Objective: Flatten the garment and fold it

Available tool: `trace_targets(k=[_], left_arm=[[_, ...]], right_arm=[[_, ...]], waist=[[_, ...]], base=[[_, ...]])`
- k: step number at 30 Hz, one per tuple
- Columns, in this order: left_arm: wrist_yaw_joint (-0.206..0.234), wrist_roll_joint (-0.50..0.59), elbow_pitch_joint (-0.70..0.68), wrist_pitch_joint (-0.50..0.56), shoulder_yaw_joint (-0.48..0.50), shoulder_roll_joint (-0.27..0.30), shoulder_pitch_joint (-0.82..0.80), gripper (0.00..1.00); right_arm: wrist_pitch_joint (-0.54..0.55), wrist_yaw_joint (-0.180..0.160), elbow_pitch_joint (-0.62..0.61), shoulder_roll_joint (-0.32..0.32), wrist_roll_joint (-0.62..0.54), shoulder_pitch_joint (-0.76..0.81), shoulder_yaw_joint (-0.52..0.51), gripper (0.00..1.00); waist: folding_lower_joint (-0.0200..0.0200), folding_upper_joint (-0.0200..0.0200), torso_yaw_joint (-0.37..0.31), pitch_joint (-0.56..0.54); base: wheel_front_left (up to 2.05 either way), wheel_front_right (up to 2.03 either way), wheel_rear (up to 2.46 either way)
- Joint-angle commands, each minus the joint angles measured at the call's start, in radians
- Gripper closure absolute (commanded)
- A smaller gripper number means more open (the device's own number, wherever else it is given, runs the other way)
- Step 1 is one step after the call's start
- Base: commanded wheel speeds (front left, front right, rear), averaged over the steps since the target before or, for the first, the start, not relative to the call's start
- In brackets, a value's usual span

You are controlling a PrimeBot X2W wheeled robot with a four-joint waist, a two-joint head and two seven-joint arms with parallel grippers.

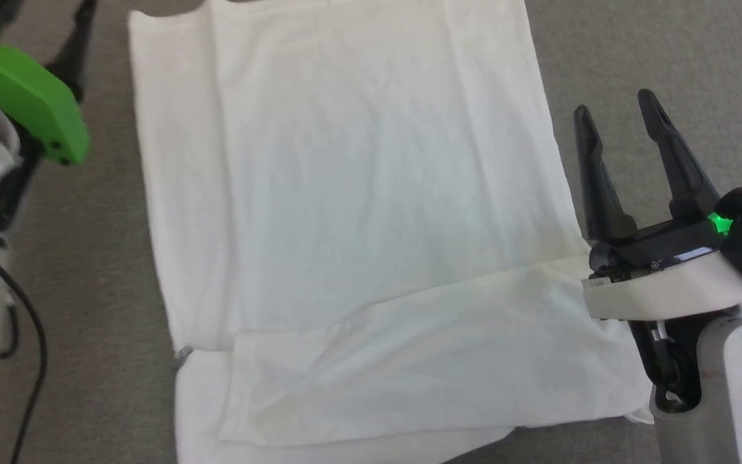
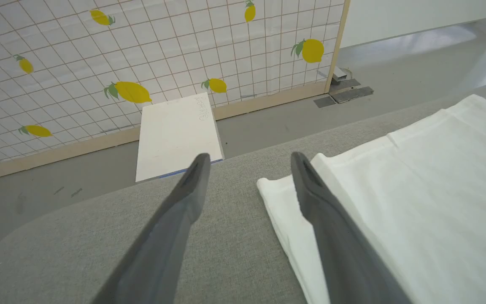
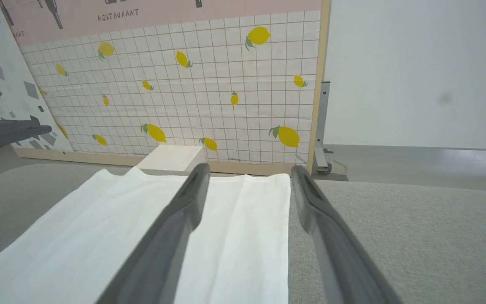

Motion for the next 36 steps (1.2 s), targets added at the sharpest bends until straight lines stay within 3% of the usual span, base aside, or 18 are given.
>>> trace_targets(k=[1, 4, 10, 16, 20, 21, 22, 23, 27, 30, 36], left_arm=[[0.006, -0.017, 0.017, 0.047, 0.013, 0.013, -0.042, 0.00], [0.052, -0.037, 0.054, 0.166, 0.041, 0.035, -0.105, 0.00], [0.205, -0.055, 0.085, 0.407, 0.090, 0.050, -0.194, 0.00], [0.270, -0.082, 0.050, 0.551, 0.097, 0.045, -0.215, 0.00], [0.315, -0.066, 0.019, 0.676, 0.075, 0.071, -0.194, 0.00], [0.319, -0.062, 0.011, 0.693, 0.070, 0.076, -0.188, 0.04], [0.320, -0.059, -0.001, 0.709, 0.064, 0.081, -0.181, 0.80], [0.319, -0.059, -0.011, 0.717, 0.060, 0.085, -0.177, 1.00], [0.310, -0.055, -0.049, 0.710, 0.050, 0.089, -0.178, 1.00], [0.286, -0.049, -0.059, 0.672, 0.026, 0.075, -0.196, 1.00], [0.225, -0.049, -0.060, 0.607, -0.039, 0.020, -0.255, 1.00]], right_arm=[[-0.016, -0.001, 0.006, 0.004, 0.009, -0.014, -0.002, 0.00], [-0.033, -0.001, 0.015, 0.007, 0.020, -0.022, 0.009, 0.00], [-0.059, -0.001, 0.032, 0.011, 0.046, -0.031, 0.043, 0.00], [-0.075, -0.001, 0.050, 0.012, 0.060, -0.038, 0.056, 0.00], [-0.075, -0.001, 0.056, 0.012, 0.061, -0.047, 0.057, 0.00], [-0.075, -0.001, 0.055, 0.012, 0.061, -0.049, 0.059, 0.00], [-0.071, -0.001, 0.056, 0.012, 0.060, -0.052, 0.064, 0.00], [-0.065, -0.001, 0.057, 0.012, 0.059, -0.056, 0.070, 0.00], [-0.019, -0.001, 0.070, -0.006, 0.051, -0.114, 0.097, 0.00], [0.078, -0.001, 0.119, -0.034, 0.057, -0.266, 0.105, 0.00], [0.286, -0.001, 0.346, -0.031, 0.087, -0.589, 0.010, 0.00]], waist=[[-0.0001, 0.0000, -0.100, 0.112], [-0.0001, 0.0000, -0.127, 0.144], [-0.0001, 0.0000, -0.167, 0.194], [-0.0001, 0.0000, -0.178, 0.214], [-0.0001, 0.0000, -0.174, 0.213], [-0.0001, 0.0000, -0.173, 0.213], [-0.0001, 0.0000, -0.171, 0.213], [-0.0001, 0.0000, -0.170, 0.214], [-0.0001, 0.0000, -0.158, 0.229], [-0.0001, 0.0000, -0.129, 0.236], [-0.0001, 0.0000, -0.042, 0.246]], base=[[0.00, 0.00, 0.00], [0.00, 0.00, 0.00], [0.00, 0.00, 0.00], [0.00, 0.00, 0.00], [0.00, 0.00, 0.00], [0.00, 0.00, 0.00], [0.00, 0.00, 0.00], [0.00, 0.00, 0.00], [0.00, 0.00, 0.00], [0.00, 0.00, 0.00], [0.00, 0.00, 0.00]])
